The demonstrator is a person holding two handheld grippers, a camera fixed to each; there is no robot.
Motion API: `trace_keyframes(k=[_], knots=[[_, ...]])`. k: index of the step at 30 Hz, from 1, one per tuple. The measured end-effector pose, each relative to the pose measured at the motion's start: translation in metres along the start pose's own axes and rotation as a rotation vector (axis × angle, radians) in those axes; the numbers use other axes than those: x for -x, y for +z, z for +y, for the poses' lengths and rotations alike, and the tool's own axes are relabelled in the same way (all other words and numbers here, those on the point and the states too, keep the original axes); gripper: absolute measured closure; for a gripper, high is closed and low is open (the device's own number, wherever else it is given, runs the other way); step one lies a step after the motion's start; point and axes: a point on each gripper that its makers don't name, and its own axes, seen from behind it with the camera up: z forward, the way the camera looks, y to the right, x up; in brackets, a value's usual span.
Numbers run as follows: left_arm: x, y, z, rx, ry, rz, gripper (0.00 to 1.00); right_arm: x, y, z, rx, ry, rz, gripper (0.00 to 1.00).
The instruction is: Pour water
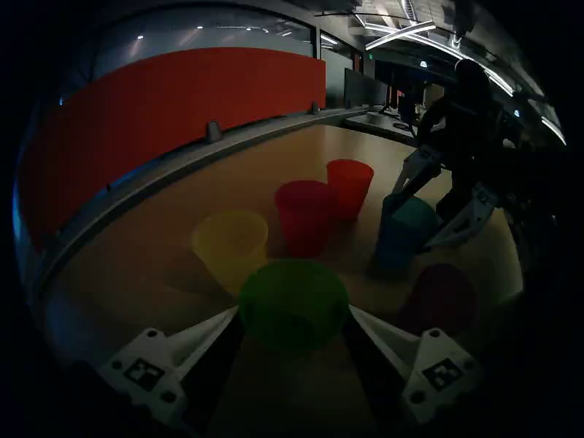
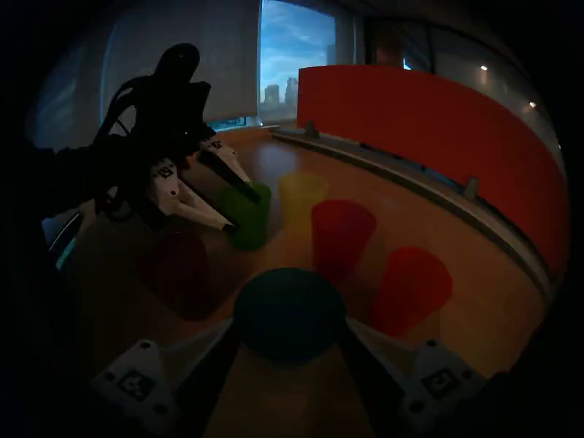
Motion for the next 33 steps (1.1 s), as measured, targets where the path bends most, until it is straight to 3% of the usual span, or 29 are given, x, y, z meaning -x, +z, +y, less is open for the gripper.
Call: trace_keyframes(k=[13, 33], knots=[[-0.016, -0.023, 0.005, -0.018, 0.003, 0.042, 0.14, -0.028, -0.019, -0.005, 0.009, 0.007, 0.066, 0.09], [-0.079, -0.102, 0.038, -0.065, -0.001, 0.211, 0.14, -0.091, -0.087, -0.020, 0.071, -0.015, 0.208, 0.11]])
